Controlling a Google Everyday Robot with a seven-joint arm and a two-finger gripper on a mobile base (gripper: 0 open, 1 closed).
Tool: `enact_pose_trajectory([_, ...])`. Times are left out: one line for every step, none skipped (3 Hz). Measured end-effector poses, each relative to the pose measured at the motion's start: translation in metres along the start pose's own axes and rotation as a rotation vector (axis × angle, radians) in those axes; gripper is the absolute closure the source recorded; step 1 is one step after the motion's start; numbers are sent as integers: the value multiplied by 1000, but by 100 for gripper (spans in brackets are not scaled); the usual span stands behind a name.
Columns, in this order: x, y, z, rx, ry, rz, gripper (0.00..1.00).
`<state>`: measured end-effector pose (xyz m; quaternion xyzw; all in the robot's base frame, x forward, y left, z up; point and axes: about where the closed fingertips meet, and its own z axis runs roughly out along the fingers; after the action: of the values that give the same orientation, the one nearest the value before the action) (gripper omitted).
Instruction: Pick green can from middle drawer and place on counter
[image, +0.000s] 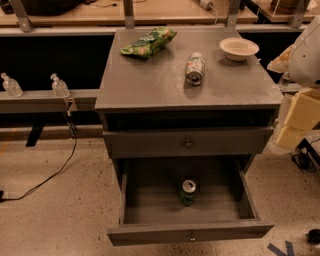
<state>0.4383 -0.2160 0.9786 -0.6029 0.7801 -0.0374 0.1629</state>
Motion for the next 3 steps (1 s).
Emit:
enact_pose_trajectory([0,0,0,0,0,0,0])
enact_pose_trajectory([-1,1,14,14,-41,13,0])
enact_pose_trajectory([-2,51,82,-34,-230,-1,0])
